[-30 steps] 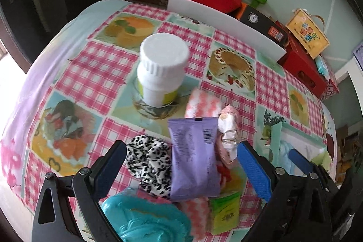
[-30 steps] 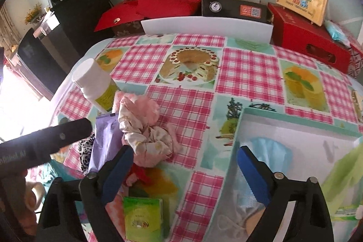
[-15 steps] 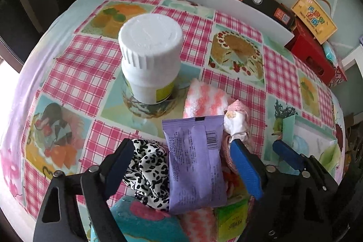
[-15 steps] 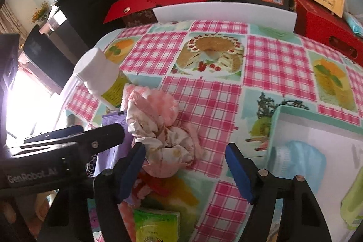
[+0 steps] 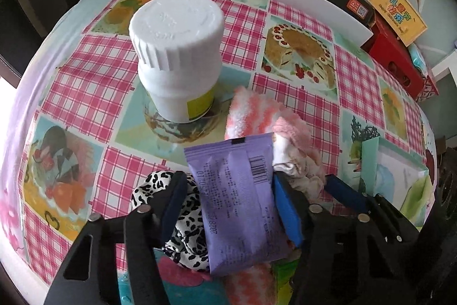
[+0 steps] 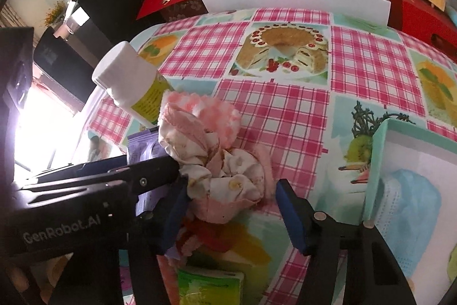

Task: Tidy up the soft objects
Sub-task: 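Grasp the purple snack packet with the left tool while the right tool grasps the pink floral cloth, then lift the purple packet with the left tool while the right tool lifts the floral cloth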

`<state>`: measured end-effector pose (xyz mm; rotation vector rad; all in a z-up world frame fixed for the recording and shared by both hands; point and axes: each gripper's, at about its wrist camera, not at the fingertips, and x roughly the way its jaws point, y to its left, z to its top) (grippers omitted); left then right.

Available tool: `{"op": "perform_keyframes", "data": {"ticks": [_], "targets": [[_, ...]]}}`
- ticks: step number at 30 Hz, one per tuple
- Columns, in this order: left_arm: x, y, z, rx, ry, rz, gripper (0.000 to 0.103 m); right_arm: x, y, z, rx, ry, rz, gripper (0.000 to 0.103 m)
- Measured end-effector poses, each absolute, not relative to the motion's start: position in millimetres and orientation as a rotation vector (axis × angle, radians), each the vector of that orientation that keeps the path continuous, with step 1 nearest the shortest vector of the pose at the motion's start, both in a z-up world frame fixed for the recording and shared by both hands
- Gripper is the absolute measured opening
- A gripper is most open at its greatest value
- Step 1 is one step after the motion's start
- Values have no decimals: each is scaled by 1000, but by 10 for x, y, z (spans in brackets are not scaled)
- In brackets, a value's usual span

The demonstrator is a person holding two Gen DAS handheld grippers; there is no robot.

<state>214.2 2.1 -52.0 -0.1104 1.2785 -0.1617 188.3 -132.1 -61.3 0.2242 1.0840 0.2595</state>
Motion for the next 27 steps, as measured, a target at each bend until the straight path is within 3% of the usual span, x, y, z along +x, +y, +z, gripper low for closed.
{"op": "perform_keyframes", "data": {"ticks": [8, 16, 27], "targets": [[2115, 31, -487, -110, 1268, -178, 55, 1847, -1287, -579, 233, 1068, 294, 41], [2099, 78, -456, -128, 1258, -192, 54, 1819, -1293, -548, 232, 1060, 298, 26], [2071, 137, -382, -150, 1233, -194, 53, 1749, -1339, -461, 222, 1039, 292, 22]]}}
